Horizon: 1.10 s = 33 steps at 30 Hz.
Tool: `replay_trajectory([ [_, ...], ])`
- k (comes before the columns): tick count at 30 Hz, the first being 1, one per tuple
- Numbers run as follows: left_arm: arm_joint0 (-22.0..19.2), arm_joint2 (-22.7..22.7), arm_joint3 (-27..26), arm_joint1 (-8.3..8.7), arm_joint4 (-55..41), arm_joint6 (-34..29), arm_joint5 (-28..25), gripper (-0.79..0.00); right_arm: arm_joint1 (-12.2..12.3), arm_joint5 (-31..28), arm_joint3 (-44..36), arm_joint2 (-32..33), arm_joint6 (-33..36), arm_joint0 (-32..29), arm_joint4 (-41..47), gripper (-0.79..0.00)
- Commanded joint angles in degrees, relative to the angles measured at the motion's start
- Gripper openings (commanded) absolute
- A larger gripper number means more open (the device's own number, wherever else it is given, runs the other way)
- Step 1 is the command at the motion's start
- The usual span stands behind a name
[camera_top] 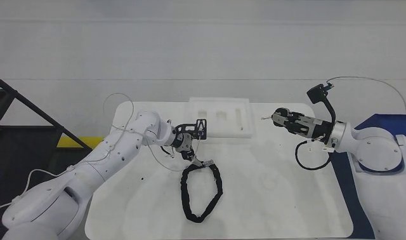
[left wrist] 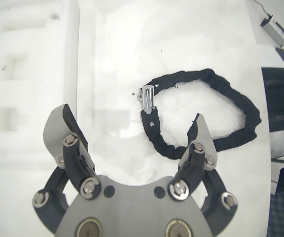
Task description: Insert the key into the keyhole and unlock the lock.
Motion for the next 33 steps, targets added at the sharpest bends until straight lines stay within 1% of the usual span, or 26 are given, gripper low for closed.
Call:
replay_trajectory([
  [1,1.05,-0.61,1.69,0.05,1.36,2.5,2.02,0.0,0.0,0.0,0.0,0.0,0.0,0.0,0.0,-0.785],
  [2,1.82,-0.58,1.4,0.04,3.89,3.8,3.94,0.0,0.0,0.0,0.0,0.0,0.0,0.0,0.0,-0.785],
  [4,4.04,-1.11,2.89,0.12,4.36,9.89,3.62,0.0,0.0,0.0,0.0,0.0,0.0,0.0,0.0,-0.785],
  [11,8.5,-1.92,5.75,0.58,18.29,30.26,5.55,0.0,0.0,0.0,0.0,0.0,0.0,0.0,0.0,-0.785],
  [14,9.66,-1.56,6.04,0.53,23.32,36.69,7.08,0.0,0.0,0.0,0.0,0.0,0.0,0.0,0.0,-0.785],
  [19,11.47,-0.69,7.06,0.26,31.06,46.9,11.42,0.0,0.0,0.0,0.0,0.0,0.0,0.0,0.0,-0.785],
  [22,12.15,-0.43,8.55,-0.05,33.1,50.38,13.05,0.0,0.0,0.0,0.0,0.0,0.0,0.0,0.0,-0.785],
  [26,12.51,-0.07,10.1,-0.74,34.44,52.4,14.17,0.0,0.0,0.0,0.0,0.0,0.0,0.0,0.0,-0.785],
  [33,13.1,0.91,10.65,-2.35,36.7,51.86,17.65,0.0,0.0,0.0,0.0,0.0,0.0,0.0,0.0,-0.785],
])
